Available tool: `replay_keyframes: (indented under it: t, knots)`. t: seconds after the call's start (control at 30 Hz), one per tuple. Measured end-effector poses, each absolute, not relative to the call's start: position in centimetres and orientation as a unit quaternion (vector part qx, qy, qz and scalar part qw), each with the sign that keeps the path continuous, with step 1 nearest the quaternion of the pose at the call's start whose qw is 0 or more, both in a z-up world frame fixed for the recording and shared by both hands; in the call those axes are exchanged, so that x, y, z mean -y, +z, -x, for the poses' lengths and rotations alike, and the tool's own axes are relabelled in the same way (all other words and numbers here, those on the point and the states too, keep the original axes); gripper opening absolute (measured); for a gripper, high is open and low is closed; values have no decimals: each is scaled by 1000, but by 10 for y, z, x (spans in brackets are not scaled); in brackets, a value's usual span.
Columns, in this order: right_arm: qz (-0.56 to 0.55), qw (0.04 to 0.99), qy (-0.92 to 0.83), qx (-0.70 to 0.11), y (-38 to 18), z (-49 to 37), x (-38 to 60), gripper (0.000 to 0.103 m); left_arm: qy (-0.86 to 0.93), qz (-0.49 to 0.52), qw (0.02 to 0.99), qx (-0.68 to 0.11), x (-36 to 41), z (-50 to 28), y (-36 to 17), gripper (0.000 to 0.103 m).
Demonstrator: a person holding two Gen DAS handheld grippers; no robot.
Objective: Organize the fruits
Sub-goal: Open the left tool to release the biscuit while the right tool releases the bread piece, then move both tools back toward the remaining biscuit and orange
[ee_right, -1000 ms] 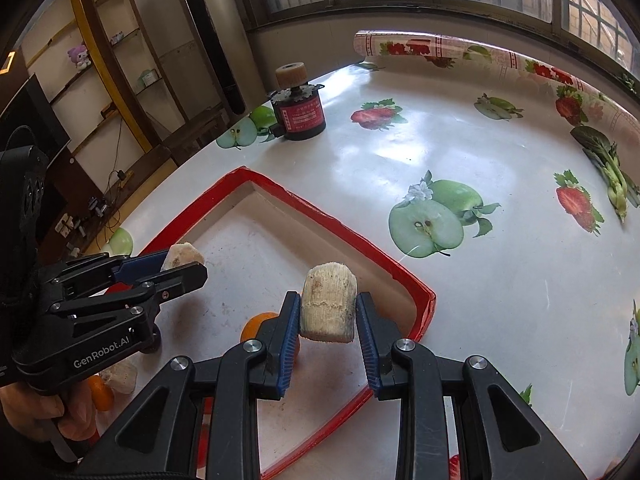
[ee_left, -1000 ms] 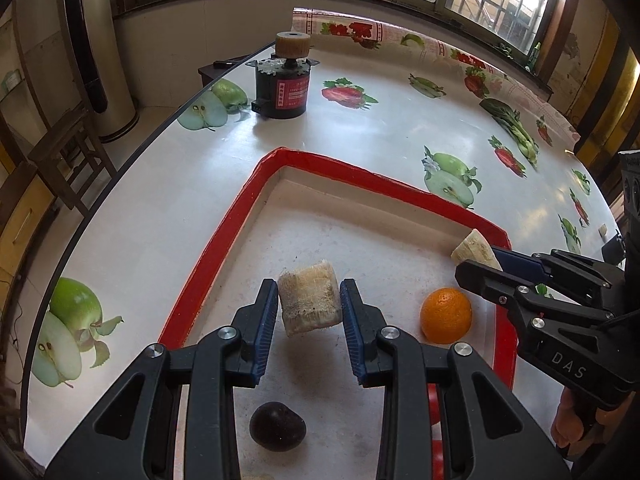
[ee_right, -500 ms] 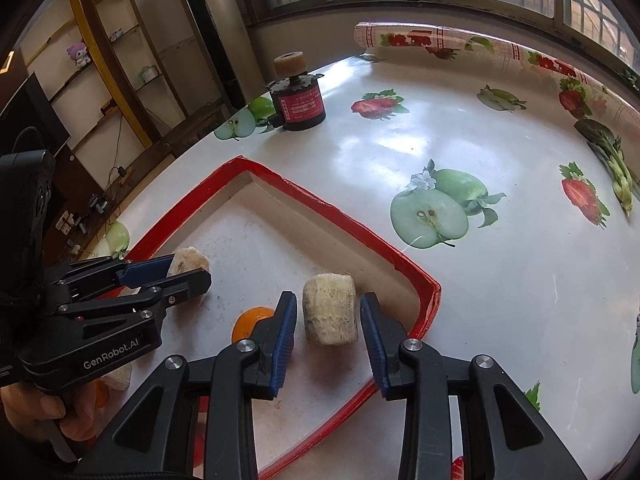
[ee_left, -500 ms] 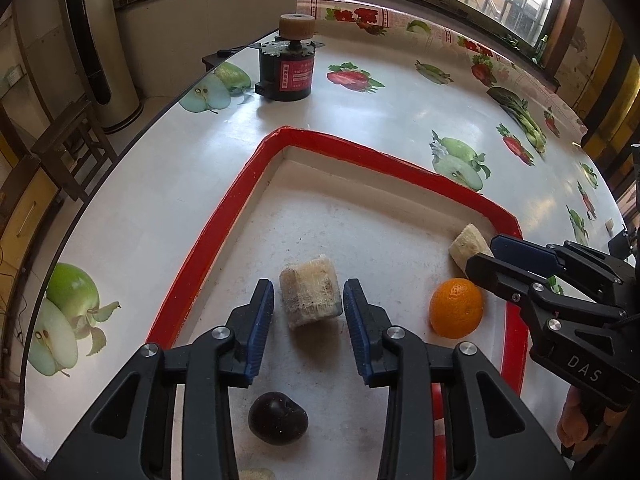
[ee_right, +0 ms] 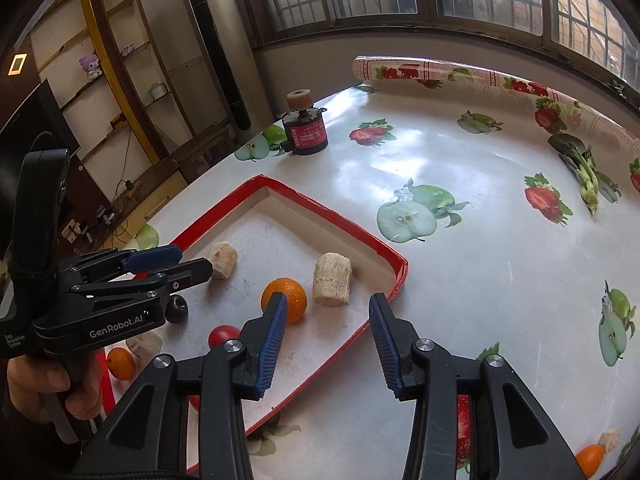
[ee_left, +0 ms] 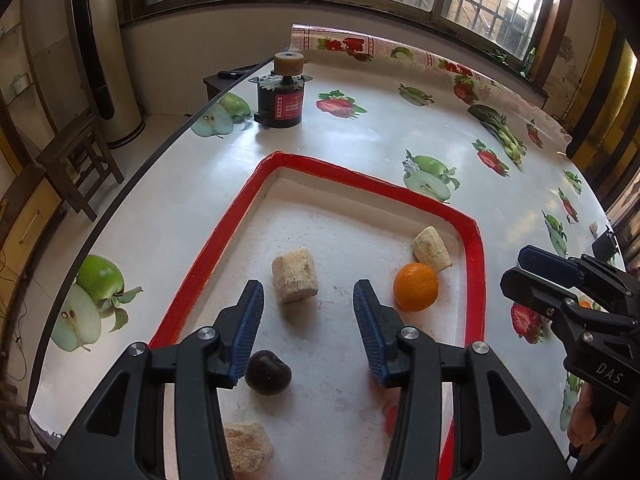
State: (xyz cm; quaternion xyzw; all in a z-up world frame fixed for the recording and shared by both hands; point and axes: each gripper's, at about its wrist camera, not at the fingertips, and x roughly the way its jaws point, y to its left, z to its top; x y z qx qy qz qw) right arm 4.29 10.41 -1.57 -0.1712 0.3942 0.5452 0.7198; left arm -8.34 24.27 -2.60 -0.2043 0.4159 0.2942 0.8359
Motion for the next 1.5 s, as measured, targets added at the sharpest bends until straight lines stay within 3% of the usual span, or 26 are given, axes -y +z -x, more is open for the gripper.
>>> replay_keyframes:
  t: [0.6, 1.5]
  knots:
    - [138, 765, 497, -386, 3, -64, -2, 48, 257, 193, 860, -396, -188, 75, 1, 49]
    - [97, 816, 384, -421, -18, -126, 135, 49, 152, 162, 873, -434, -91, 2, -14, 49]
